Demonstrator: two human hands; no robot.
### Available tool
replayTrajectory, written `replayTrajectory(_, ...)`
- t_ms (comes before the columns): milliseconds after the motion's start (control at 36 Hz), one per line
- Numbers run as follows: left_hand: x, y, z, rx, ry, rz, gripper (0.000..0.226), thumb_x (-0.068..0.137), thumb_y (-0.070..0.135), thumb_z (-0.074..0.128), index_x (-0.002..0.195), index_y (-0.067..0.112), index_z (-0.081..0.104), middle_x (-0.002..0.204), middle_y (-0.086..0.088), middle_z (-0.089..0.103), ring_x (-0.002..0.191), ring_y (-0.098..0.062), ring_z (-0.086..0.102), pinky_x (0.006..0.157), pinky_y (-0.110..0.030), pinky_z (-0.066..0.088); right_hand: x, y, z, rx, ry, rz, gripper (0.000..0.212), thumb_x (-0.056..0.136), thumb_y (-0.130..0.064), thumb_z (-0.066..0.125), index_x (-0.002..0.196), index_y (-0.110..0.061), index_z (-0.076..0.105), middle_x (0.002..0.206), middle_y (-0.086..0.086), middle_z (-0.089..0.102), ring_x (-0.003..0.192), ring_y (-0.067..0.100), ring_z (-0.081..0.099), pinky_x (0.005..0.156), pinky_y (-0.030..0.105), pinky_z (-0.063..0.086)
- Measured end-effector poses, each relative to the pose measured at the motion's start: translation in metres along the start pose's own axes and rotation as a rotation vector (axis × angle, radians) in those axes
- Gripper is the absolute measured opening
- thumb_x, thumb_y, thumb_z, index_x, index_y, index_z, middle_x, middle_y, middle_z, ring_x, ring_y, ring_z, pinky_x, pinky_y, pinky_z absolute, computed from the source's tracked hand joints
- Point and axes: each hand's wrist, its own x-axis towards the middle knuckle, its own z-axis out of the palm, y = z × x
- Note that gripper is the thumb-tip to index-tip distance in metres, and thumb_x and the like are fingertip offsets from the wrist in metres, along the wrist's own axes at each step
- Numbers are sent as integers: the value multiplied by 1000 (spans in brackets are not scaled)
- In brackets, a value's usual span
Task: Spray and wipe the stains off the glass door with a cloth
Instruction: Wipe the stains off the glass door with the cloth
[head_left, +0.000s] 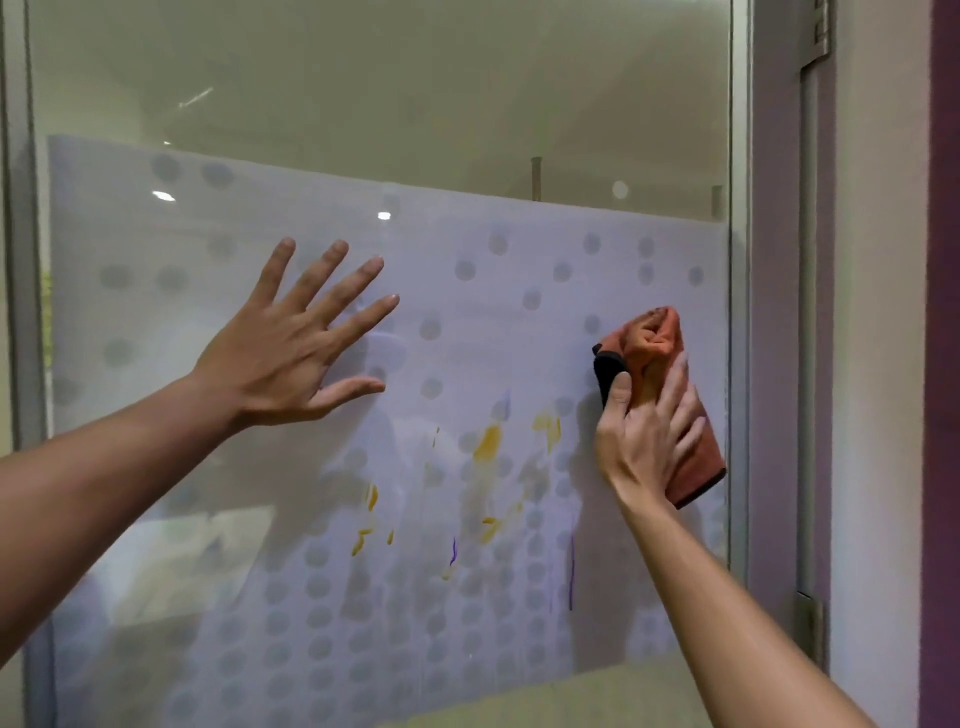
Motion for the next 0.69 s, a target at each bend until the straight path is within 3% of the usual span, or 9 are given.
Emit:
replayTrajectory(194,0,-1,5,13,14,12,76,101,67,15,161,21,25,170,-13,14,156,-41,11,122,-68,8,-21,-28,22,56,150,127,73,101,-56,25,155,-9,39,169,5,23,152,35,21,123,60,5)
replayTrajectory(361,1,0,9,29,34,16,65,103,50,19,161,20,23,170,-15,14,156,-43,11,120,-70,9,-56,-53,38,-23,114,73,74,100,-57,23,159,-13,31,170,2,19,153,32,20,124,59,6)
replayTrajectory(528,1,0,6,27,23,11,64,102,45,21,162,22,21,170,-13,13,156,-44,9,120,-71,8,-93,-83,47,-37,41,-129,71,98,-55,26,161,-22,27,170,4,18,154,35,18,124,61,5)
replayTrajectory(694,3,0,5,34,0,11,63,102,44,21,162,24,18,171,-13,10,156,-43,7,120,-71,7,-119,-91,53,-78,-22,-485,73,94,-49,43,160,-23,29,169,10,21,154,41,18,120,69,10)
